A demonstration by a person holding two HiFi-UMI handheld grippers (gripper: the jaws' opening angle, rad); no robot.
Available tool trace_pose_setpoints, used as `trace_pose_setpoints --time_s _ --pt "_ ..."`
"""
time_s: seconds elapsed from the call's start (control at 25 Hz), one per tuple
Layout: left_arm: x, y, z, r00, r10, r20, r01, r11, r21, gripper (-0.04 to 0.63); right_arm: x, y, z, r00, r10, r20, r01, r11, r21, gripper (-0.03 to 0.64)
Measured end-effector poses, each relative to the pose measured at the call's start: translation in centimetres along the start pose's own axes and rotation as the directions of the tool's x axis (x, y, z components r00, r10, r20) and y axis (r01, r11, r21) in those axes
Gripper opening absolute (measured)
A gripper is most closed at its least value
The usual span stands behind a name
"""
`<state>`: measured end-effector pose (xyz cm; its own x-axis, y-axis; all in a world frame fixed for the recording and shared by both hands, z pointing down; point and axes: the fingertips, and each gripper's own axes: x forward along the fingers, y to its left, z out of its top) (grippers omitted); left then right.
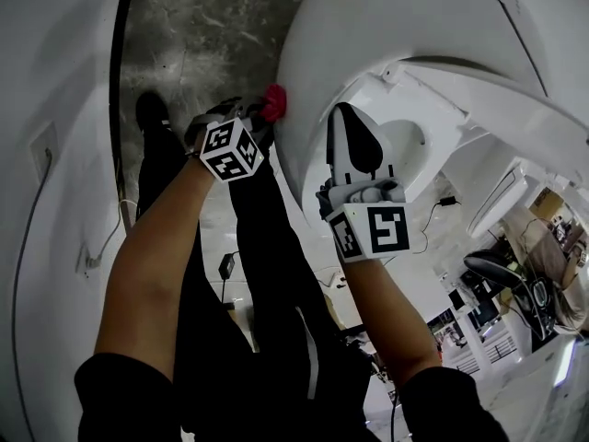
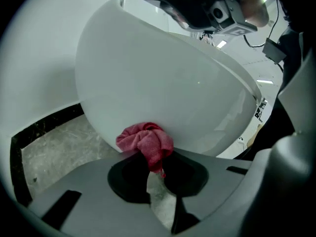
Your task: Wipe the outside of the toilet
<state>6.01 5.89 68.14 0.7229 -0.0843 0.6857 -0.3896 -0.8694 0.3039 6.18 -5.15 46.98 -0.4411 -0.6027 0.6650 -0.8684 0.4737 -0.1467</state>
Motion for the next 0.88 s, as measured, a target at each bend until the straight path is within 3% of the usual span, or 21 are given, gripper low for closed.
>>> trace_pose_setpoints --time_s 0.24,0.52,0.72,0.88 --pt "0.0 -4.0 -1.1 1.000 -0.006 0.005 0.007 0.999 -0.035 0.080 -0.7 0.1 -0.6 1.000 0.002 0.007 -0.002 1.000 -0.010 0.037" --pt "0.0 -9.5 -2.3 1.000 -0.022 0.013 0.024 0.991 -0.131 0.072 -1.1 0.3 -1.4 1.000 -0.006 0.005 0.006 1.000 0.008 0.037" --pt "0.1 -14.5 -3.1 0.991 -0.131 -0.001 0.130 0.983 -0.133 0.071 -1.5 0.4 -1.5 1.000 -0.006 0.002 0.006 1.000 0.015 0.037" --pt "0.0 -18.1 -3.0 0.972 -0.233 -0.003 0.231 0.966 -0.116 0.071 -1.5 0.0 -1.6 1.000 -0.015 -0.007 0.015 1.000 0.027 0.037"
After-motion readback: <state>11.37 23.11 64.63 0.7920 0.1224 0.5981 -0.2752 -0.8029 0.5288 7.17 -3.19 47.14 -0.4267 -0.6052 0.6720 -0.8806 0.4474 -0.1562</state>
